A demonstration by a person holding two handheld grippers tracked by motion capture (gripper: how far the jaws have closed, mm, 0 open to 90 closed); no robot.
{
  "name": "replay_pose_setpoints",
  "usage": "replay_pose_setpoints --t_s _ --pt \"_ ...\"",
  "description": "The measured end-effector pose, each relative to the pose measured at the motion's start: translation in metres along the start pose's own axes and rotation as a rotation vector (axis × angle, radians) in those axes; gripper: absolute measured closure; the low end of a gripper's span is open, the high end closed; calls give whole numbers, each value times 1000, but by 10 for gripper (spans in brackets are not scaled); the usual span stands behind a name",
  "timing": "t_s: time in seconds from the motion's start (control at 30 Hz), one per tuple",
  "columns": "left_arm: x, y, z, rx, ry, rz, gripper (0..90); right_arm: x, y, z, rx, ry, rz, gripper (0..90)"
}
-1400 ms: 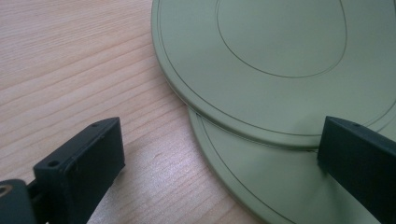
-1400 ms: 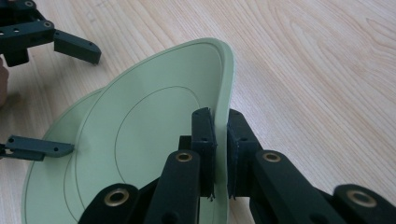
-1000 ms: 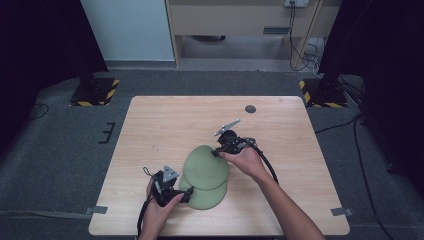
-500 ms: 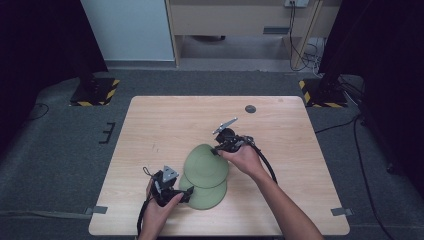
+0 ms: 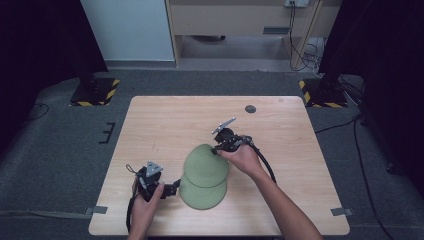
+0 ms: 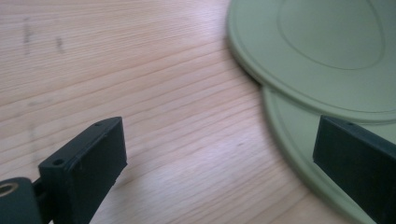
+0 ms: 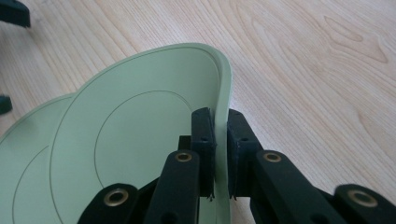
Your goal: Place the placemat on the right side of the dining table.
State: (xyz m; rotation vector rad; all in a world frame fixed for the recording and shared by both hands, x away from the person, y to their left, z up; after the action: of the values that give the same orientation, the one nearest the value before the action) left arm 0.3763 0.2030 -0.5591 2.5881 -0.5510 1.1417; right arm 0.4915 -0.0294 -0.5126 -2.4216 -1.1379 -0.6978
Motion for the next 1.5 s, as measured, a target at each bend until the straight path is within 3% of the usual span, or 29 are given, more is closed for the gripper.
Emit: replay_pose_setpoints --t_s 0.13,0.33,0.63,0.8,1.5 --pt "-3 -12 -2 30 -13 -29 23 1 0 0 -7 -10 -8 840" --pt "-8 -19 1 50 -49 -42 24 6 -2 -4 -22 -7 -26 843" --pt "-9 -18 4 67 -49 -21 15 10 -2 -12 -33 4 -26 849" --pt "-10 -13 7 104 -75 34 0 10 -3 -17 -36 13 -27 851" --pt "-10 -13 7 104 -76 30 0 13 -7 -36 -40 48 -23 854"
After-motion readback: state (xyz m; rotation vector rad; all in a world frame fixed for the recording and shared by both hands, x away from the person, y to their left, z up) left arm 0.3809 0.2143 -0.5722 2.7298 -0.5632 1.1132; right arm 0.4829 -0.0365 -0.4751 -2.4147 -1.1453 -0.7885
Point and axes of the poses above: each handheld gripper's, and its own axes: z roughly forward along the jaws, x roughly out of its top, y roughly to its right, the point moved 5 cm from there along z, roughly forward along the jaws, and after that the axes turned 1 degree about z, right-handed, at the moved point
